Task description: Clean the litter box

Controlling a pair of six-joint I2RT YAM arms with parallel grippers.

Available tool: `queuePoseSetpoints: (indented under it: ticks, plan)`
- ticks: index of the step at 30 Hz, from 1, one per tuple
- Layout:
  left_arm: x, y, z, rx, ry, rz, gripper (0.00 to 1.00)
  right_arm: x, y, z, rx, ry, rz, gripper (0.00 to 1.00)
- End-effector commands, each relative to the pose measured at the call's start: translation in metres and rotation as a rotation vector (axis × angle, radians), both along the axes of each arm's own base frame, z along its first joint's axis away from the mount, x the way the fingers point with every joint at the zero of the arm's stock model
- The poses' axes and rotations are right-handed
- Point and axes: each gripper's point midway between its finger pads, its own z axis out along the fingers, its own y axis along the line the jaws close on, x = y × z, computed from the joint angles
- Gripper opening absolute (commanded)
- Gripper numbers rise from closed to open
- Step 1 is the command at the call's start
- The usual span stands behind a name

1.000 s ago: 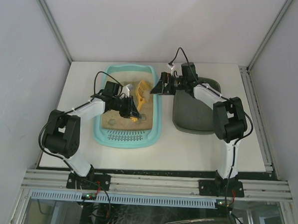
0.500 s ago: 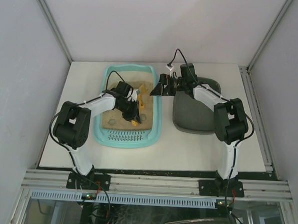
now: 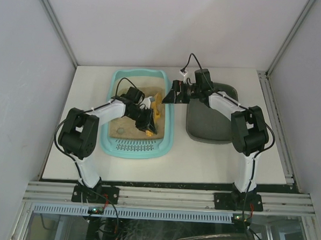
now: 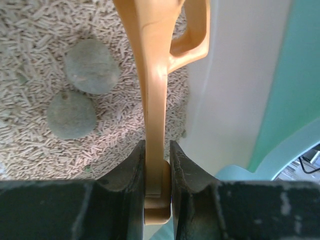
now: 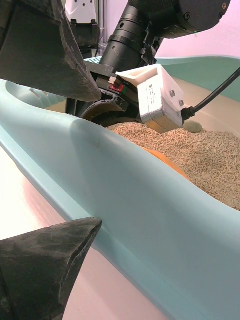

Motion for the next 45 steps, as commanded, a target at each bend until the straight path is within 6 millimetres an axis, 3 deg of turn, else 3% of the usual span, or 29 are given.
queuePoseSetpoints:
  ticks: [1,9,17,25,33,38,45]
  plan:
    - [-0.005,-0.027,0.025,-0.145,-0.014,-0.063,0.00,-0.003,-0.002,0.017,-0.004,-0.069,-0.001,1.00]
    - [0.006,-0.039,0.025,-0.197,-0.030,-0.069,0.00,-0.007,0.005,0.019,-0.004,-0.080,0.017,1.00]
    - [0.024,-0.054,0.045,-0.276,-0.148,-0.093,0.00,-0.010,0.010,0.011,-0.008,-0.065,0.029,1.00]
    - [0.017,-0.069,0.061,-0.432,-0.161,-0.196,0.00,-0.010,0.008,0.013,-0.004,-0.070,0.026,1.00]
    - [0.004,-0.061,0.062,-0.427,-0.185,-0.201,0.00,-0.009,0.009,0.014,0.002,-0.069,0.026,1.00]
    - [-0.003,-0.059,0.081,-0.507,-0.211,-0.215,0.00,-0.009,0.009,0.015,0.005,-0.071,0.025,1.00]
    - [-0.001,-0.043,0.096,-0.527,-0.243,-0.155,0.00,-0.008,0.009,0.018,0.007,-0.078,0.023,1.00]
